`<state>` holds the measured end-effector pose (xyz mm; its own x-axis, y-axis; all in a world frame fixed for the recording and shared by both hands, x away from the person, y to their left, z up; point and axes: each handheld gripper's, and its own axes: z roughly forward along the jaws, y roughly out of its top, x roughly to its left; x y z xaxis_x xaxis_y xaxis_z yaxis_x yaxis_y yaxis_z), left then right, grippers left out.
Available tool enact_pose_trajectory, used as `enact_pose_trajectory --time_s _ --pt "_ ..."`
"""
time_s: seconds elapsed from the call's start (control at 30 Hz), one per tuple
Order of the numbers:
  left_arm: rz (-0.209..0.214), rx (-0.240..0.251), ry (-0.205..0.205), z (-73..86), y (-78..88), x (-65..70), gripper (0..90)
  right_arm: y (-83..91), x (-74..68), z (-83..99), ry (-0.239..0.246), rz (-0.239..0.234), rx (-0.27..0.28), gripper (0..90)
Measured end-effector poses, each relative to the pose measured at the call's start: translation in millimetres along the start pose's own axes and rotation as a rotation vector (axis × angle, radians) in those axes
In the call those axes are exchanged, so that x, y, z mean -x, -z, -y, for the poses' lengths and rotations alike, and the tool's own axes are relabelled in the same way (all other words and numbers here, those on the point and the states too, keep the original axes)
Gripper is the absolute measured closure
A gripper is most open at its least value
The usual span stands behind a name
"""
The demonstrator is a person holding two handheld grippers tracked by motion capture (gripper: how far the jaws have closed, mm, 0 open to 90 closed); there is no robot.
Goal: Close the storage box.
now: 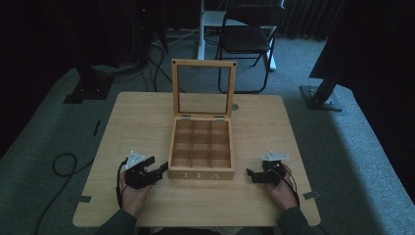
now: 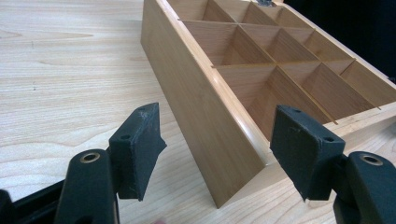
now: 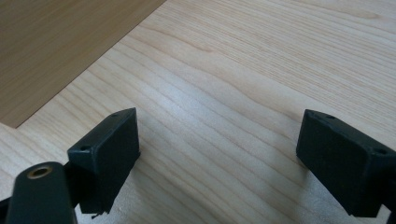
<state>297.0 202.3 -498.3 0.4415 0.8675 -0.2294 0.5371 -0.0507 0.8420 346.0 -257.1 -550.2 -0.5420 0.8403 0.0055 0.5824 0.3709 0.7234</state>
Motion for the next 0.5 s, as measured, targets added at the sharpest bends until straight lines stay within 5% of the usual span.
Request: enact_pose_trajectory --time_s 0.5 --pt "0.004 -0.002 0.006 -8.0 1.9 -8.8 34.8 -0.5 1.1 -0.4 0.010 -0.009 0.001 12.9"
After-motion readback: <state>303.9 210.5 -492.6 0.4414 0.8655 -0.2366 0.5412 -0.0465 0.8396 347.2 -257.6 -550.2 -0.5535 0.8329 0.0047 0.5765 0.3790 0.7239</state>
